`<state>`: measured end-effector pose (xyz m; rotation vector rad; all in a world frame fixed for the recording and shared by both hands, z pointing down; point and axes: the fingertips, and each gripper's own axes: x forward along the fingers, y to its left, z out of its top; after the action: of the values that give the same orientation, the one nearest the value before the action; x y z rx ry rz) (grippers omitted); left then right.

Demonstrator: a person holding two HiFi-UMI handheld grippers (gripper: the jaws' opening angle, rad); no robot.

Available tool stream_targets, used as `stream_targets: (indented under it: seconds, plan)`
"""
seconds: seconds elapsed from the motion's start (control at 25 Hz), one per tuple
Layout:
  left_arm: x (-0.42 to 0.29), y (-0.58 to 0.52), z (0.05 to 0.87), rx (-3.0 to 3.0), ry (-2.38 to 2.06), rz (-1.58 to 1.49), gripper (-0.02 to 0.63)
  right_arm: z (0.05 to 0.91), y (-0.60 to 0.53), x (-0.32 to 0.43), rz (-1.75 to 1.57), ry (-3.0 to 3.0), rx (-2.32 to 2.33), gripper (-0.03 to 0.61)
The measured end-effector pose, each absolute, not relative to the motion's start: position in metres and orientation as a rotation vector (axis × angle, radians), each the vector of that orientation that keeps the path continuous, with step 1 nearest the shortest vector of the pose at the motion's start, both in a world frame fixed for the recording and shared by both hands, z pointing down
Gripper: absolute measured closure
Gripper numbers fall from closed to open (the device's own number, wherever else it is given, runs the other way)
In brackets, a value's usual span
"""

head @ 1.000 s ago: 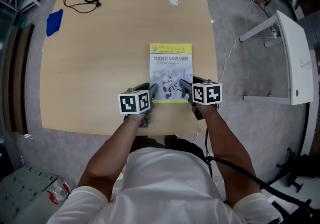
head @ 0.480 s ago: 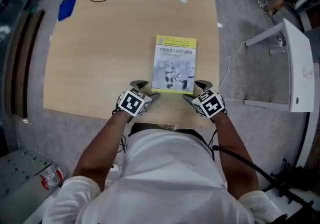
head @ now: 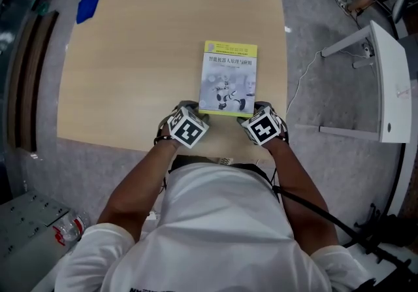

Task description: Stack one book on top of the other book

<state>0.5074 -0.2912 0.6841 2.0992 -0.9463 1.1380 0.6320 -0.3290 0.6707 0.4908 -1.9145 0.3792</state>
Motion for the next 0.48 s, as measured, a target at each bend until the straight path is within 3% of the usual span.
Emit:
stream_targets:
  seconds: [0.48]
  plan:
    - [0.51,-0.292,0.697,2.041,-0.997,1.167,0.417,0.675,-0.335,0.628,0.378,-1.933,0.526,0.281]
